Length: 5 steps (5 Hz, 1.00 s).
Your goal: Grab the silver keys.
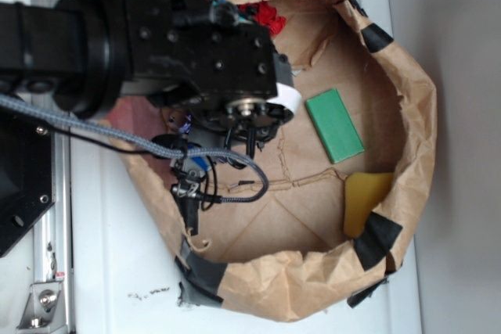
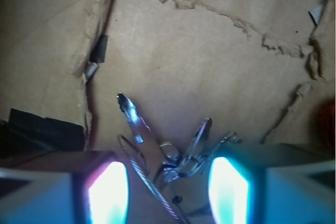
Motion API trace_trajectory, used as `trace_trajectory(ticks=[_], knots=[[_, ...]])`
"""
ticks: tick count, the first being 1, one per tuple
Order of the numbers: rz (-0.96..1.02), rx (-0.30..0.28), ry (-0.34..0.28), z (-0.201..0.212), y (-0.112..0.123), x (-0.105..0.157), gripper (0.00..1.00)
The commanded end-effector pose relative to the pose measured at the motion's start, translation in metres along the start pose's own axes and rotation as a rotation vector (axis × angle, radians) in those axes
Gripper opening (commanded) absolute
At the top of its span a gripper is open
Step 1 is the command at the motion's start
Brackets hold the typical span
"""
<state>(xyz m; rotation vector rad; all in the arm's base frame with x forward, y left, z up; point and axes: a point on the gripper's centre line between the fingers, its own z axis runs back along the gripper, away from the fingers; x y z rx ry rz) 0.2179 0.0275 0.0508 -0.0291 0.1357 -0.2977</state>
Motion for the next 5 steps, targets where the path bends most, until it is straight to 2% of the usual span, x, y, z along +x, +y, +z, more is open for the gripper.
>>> trace_trajectory(ticks=[1, 2, 3, 4, 5], knots=[[0.009, 0.038, -0.066, 0.0103, 0.0048, -0.0022, 0.0], [0.002, 0.051, -0.067, 0.0097, 0.0038, -0.004, 0.0], [0.01, 0.06, -0.057, 0.01, 0.0048, -0.0045, 0.87], [-0.007, 0.075, -0.061, 0.0102, 0.0029, -0.0051, 1.0], [-0.019, 0.082, -0.062, 0.0099, 0.0023, -0.0059, 1.0]])
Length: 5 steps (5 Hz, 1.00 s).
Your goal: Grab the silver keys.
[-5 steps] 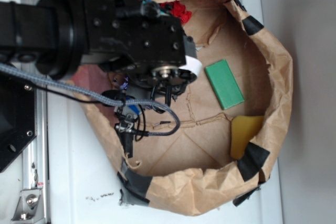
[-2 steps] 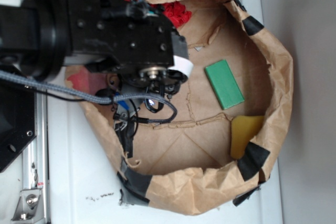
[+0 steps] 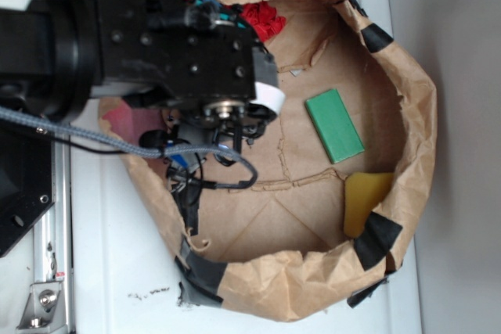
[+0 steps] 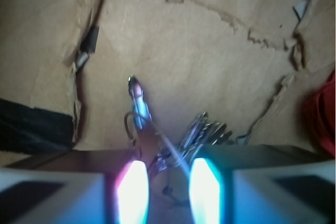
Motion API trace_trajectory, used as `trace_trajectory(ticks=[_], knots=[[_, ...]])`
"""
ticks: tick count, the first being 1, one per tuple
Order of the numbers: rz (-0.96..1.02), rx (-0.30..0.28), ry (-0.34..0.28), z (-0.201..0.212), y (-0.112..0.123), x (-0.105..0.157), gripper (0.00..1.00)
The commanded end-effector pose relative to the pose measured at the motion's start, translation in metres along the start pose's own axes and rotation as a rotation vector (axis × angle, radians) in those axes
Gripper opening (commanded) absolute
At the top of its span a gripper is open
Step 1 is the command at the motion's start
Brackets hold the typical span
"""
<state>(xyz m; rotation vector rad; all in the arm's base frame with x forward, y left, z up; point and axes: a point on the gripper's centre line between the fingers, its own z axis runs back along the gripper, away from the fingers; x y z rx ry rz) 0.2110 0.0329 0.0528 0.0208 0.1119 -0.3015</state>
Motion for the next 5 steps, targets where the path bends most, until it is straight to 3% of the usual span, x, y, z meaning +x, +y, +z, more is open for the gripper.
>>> trace_trajectory(ticks=[1, 4, 5], knots=[[-0.025, 0.048, -0.049, 0.008, -0.002, 0.003, 1.0], [-0.141, 0.064, 0.032, -0.026, -0.01, 0.019, 1.0], [-0.142, 0.067, 0.022, -0.025, -0.011, 0.017, 1.0]])
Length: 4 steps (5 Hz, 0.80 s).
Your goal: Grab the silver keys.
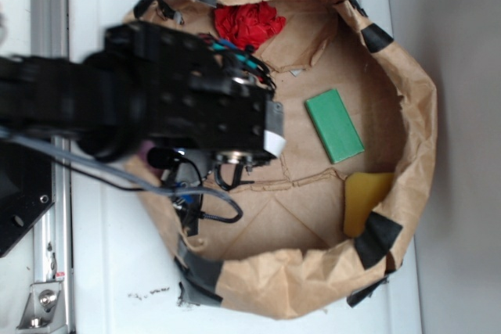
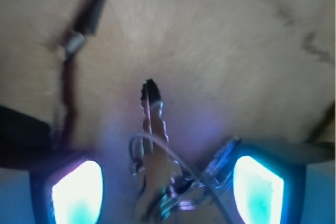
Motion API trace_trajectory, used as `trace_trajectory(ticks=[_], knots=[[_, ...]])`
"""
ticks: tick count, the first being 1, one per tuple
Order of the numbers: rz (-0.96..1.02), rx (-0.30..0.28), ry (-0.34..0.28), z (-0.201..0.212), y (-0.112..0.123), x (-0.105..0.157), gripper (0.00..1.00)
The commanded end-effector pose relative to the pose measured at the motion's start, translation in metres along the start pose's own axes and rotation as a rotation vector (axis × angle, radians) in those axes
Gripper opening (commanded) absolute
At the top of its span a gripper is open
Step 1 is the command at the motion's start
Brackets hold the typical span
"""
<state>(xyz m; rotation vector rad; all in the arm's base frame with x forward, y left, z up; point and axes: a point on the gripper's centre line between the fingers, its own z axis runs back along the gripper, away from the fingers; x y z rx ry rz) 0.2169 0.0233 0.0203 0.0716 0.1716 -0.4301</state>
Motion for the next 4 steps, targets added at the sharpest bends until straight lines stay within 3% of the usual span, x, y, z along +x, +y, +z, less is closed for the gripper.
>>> trace_trajectory(ticks=[1, 2, 4], knots=[[-0.009, 0.02, -0.07, 0.009, -0.005, 0.0, 0.13], [-0.006, 0.022, -0.076, 0.01, -0.006, -0.005, 0.0], [-0.011, 0.014, -0.088, 0.014, -0.01, -0.011, 0.0]])
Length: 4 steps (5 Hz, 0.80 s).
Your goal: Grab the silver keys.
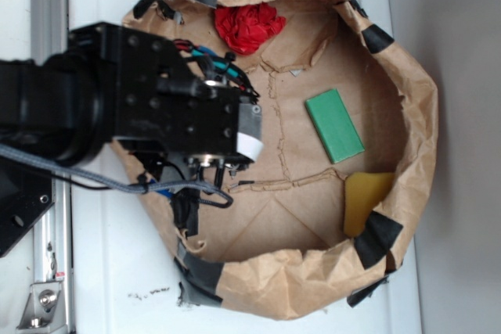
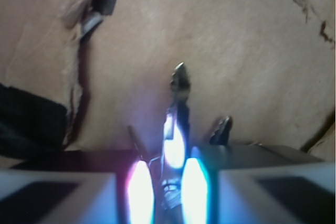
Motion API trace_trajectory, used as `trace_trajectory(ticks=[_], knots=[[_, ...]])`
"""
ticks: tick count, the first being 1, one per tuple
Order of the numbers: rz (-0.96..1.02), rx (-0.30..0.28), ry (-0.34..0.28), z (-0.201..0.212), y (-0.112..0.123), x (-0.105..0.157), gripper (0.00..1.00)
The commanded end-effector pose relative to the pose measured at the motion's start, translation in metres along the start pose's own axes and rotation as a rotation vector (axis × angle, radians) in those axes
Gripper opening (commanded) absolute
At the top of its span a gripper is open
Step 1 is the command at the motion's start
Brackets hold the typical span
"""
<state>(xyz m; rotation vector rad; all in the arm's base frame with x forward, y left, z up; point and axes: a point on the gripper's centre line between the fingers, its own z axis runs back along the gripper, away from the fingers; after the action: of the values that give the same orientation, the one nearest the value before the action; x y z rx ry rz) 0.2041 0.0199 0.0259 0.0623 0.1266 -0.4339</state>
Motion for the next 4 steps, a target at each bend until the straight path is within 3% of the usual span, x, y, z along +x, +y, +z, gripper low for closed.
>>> trace_trajectory(ticks=[1, 4], knots=[[-0.007, 0.005, -0.047, 0.013, -0.003, -0.001, 0.0], [0.018, 0.024, -0.029, 0.025, 0.0, -0.002, 0.0]])
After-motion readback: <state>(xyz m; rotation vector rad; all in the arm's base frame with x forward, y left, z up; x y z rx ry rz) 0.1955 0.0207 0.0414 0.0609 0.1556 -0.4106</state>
